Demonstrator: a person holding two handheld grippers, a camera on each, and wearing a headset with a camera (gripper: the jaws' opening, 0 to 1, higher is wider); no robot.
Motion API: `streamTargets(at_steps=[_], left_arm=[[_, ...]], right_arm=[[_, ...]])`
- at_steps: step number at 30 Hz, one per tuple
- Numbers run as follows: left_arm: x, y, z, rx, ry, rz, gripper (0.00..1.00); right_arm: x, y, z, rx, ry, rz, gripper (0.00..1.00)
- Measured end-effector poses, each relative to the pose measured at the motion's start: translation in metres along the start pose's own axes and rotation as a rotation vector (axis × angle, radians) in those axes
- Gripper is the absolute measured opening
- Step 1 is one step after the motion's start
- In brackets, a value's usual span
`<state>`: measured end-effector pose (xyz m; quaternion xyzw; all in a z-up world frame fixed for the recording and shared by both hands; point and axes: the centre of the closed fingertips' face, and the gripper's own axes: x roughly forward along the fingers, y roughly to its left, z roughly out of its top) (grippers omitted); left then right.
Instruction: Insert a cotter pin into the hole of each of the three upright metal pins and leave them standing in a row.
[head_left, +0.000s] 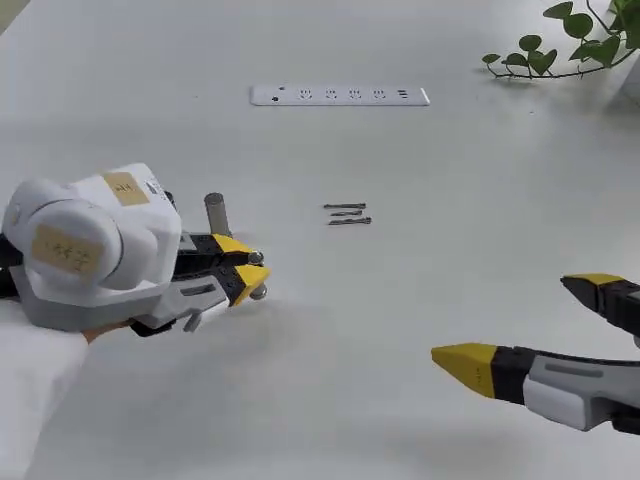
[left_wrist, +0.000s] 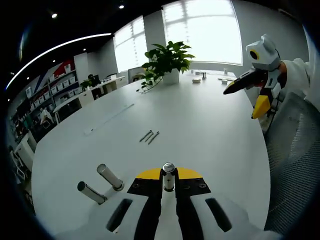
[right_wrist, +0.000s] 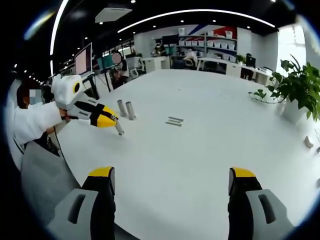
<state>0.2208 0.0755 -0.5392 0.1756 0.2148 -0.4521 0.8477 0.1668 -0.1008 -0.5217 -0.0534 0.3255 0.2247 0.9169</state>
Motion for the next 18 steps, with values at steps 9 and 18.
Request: streamTargets(at_steps=[9,18], left_arm=[[0.012,-0.017,-0.008,-0.064,0.007,-0.038,0.05],[0.015,-0.011,-0.010,-0.121,0.001,0.011,0.05]], right_arm=[[0.000,0.001,0.000,-0.004,0.003,0.006,0.92],[0.001,0.000,-0.001,-0.001,0.008,0.008,0.92]])
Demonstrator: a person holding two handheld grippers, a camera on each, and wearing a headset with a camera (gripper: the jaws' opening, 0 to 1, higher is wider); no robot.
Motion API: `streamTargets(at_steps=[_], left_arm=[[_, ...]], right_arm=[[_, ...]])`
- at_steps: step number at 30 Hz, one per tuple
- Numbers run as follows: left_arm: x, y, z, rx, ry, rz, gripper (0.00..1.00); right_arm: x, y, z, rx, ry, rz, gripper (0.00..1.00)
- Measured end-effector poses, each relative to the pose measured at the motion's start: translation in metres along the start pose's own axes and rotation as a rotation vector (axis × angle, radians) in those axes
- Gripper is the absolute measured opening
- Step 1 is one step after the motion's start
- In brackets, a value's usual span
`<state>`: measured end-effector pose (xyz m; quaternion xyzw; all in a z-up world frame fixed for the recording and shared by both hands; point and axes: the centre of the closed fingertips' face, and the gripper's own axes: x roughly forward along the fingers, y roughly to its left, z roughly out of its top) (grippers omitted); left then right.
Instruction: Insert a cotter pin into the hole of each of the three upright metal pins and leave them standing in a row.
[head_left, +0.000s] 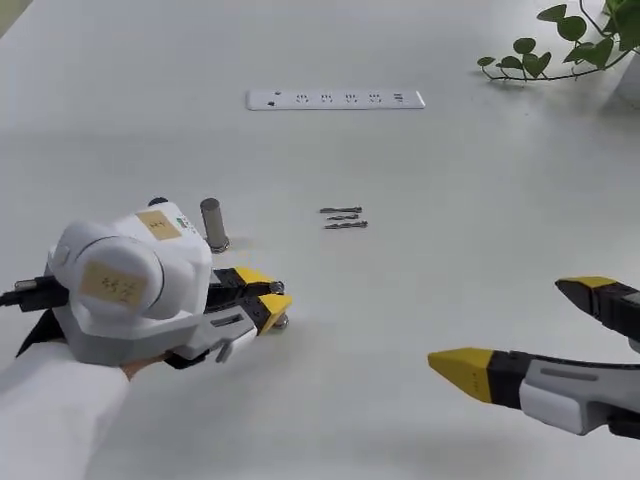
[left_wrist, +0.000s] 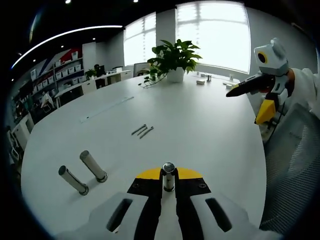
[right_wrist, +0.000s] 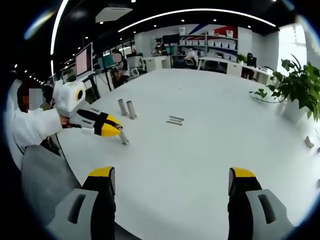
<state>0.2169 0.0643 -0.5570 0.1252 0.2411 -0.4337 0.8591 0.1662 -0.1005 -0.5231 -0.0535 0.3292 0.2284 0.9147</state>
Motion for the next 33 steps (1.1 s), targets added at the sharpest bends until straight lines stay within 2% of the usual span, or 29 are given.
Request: streamTargets(at_steps=[5,13,17,21,22,25,28,29,33], left_arm=[[0.002,0.002,0.000,0.000,0.014,0.037,0.06],[0.005,0.001,-0.004,-0.008,0.021,0.067,0.06],[0.004,0.003,-0.003,-0.058,0.007,0.084,0.06],[0.004,0.004,-0.003,-0.076,-0.001,0.097,0.06],[0.004,0.005,-0.003,-0.101,-0.011,0.110,0.06],[0.004,0.005,-0.003,-0.087,-0.022,0.113,0.06],[0.005,0.003,-0.006,-0.040,-0.004,0.108,0.06],[0.005,0.003,-0.008,-0.036,0.007,0.110,0.08],[0.002,0.002,-0.011,-0.043,0.013,0.106,0.31]], right_arm=[[0.001,0.001,0.000,0.003,-0.002,0.004,0.92],[0.000,0.000,0.000,0.006,-0.008,0.005,0.92],[0.000,-0.001,-0.001,0.007,-0.002,0.004,0.92],[0.000,-0.001,-0.002,0.008,-0.001,0.006,0.92],[0.000,-0.001,-0.002,0.007,-0.001,0.006,0.92],[0.001,0.000,-0.002,0.009,-0.004,0.010,0.92],[0.001,0.002,-0.002,0.006,0.000,0.012,0.92],[0.001,0.002,-0.002,0.006,0.001,0.013,0.92],[0.000,0.002,-0.002,0.010,-0.003,0.012,0.92]])
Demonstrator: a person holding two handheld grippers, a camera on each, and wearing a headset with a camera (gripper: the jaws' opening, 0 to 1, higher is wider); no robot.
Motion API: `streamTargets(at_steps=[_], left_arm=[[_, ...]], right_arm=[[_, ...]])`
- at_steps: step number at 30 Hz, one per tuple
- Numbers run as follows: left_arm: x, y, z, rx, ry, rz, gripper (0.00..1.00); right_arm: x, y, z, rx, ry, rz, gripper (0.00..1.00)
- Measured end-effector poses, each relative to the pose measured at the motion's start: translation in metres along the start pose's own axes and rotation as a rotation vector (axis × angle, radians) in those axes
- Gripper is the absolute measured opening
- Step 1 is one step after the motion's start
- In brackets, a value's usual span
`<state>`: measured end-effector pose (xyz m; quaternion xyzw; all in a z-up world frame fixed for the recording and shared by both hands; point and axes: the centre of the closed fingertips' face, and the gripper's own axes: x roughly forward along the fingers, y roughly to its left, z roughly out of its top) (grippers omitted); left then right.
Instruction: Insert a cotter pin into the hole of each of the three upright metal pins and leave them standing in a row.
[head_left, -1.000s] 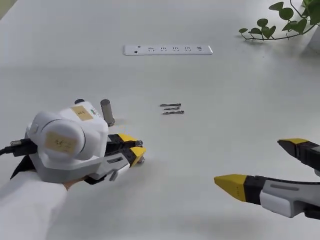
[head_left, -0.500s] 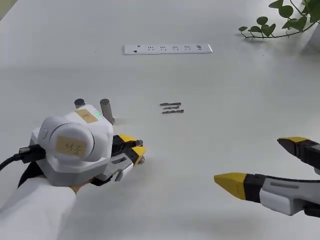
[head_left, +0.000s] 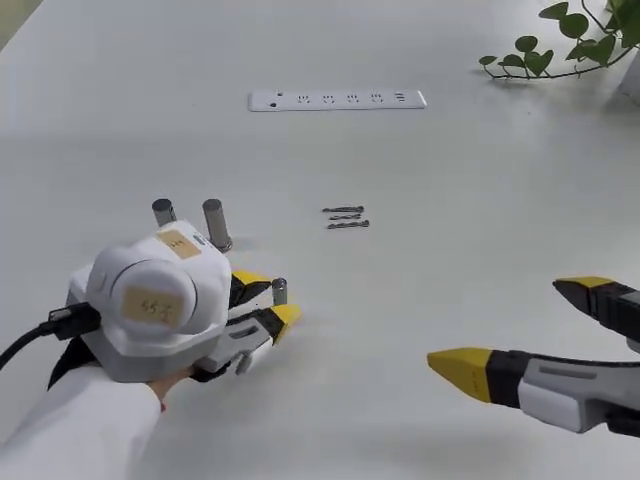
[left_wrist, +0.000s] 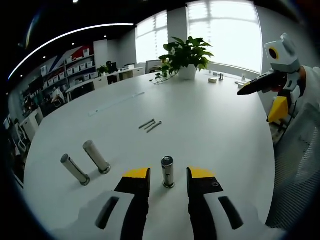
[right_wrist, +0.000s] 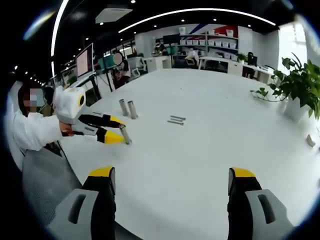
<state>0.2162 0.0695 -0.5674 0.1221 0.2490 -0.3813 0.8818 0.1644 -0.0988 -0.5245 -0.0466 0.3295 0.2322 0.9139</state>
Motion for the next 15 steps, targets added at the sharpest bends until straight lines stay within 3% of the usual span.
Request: streamTargets(at_steps=[2,5,8,12,15], left_arm=[[-0.003,-0.005,0.000,-0.027,-0.009,-0.039,0.38],[-0.008,-0.015,0.002,-0.010,-0.033,-0.104,0.53],[-0.019,-0.022,0.004,-0.055,-0.049,-0.152,0.69],[-0.031,-0.023,0.009,-0.039,-0.065,-0.170,0.85],[-0.039,-0.025,0.012,-0.026,-0.082,-0.183,0.90]], right_arm=[[-0.001,-0.001,0.000,0.001,-0.001,-0.003,0.92],[-0.001,-0.002,0.000,0.005,-0.003,-0.003,0.92],[-0.002,-0.002,0.001,0.004,-0.007,-0.003,0.92],[-0.003,-0.002,0.002,0.005,-0.012,-0.005,0.92],[-0.003,-0.003,0.002,0.006,-0.012,-0.006,0.92]])
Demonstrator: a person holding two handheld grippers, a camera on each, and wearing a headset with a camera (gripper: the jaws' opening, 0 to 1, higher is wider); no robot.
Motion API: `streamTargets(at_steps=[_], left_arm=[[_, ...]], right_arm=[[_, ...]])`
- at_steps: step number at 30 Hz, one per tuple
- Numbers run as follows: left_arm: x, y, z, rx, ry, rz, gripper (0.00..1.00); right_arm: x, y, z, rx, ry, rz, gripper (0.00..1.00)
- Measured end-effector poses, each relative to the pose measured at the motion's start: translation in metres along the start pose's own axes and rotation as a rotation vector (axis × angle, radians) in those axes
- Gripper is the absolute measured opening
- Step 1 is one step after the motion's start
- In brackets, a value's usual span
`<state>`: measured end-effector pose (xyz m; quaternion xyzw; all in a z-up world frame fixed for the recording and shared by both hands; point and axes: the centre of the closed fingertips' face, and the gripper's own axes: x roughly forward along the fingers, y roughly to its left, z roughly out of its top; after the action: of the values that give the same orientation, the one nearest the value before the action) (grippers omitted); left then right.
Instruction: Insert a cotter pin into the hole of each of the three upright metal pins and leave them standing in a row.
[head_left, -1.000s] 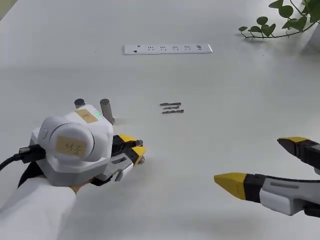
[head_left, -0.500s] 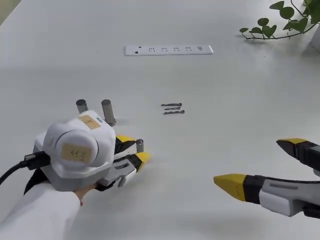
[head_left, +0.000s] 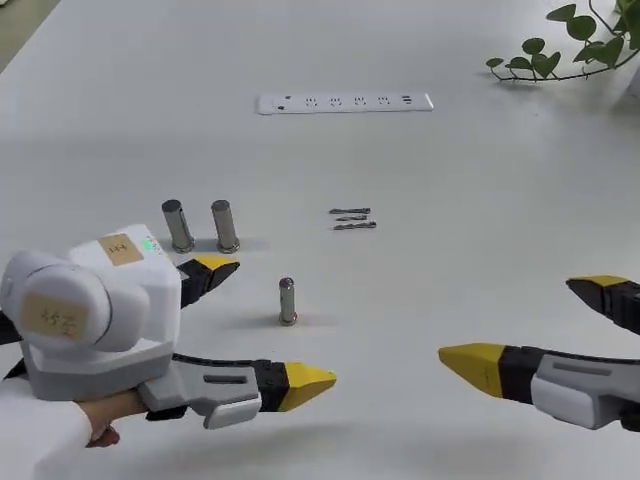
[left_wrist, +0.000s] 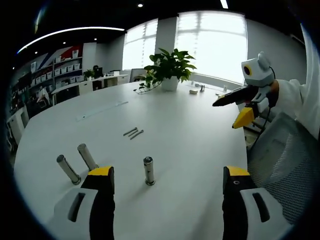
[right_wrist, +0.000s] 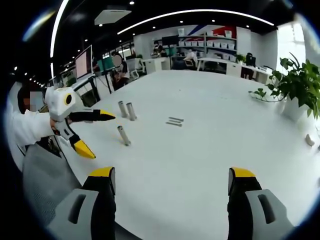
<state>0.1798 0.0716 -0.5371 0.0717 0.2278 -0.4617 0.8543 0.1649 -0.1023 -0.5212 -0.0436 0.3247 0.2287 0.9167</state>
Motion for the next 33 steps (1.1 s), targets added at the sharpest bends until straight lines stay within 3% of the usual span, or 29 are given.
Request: streamTargets(at_steps=[2,13,16,19,22,24,30,33], left_arm=[[-0.003,-0.001,0.000,-0.041,-0.010,-0.008,0.99],[-0.019,0.005,-0.012,-0.064,0.024,0.030,0.99],[-0.023,0.006,-0.012,-0.077,0.013,0.040,0.99],[-0.026,0.004,-0.011,-0.090,-0.003,0.036,0.99],[-0.029,0.003,-0.013,-0.091,-0.001,0.037,0.99],[-0.031,0.003,-0.014,-0.099,-0.004,0.037,0.99],[-0.035,0.004,-0.016,-0.105,-0.019,0.040,0.99],[-0.036,0.004,-0.018,-0.113,-0.016,0.041,0.99]], right_arm=[[0.000,-0.001,0.000,-0.002,0.000,-0.002,0.92],[-0.001,-0.003,0.004,-0.021,0.001,-0.004,0.91],[-0.001,-0.003,0.006,-0.038,0.008,0.014,0.90],[-0.001,0.003,0.008,-0.072,0.022,0.077,0.85],[0.000,0.001,0.017,-0.111,0.021,0.097,0.83],[0.003,-0.001,0.029,-0.155,0.005,0.109,0.83],[0.015,-0.003,0.050,-0.325,0.036,0.174,0.82],[0.019,0.006,0.058,-0.372,0.015,0.273,0.80]])
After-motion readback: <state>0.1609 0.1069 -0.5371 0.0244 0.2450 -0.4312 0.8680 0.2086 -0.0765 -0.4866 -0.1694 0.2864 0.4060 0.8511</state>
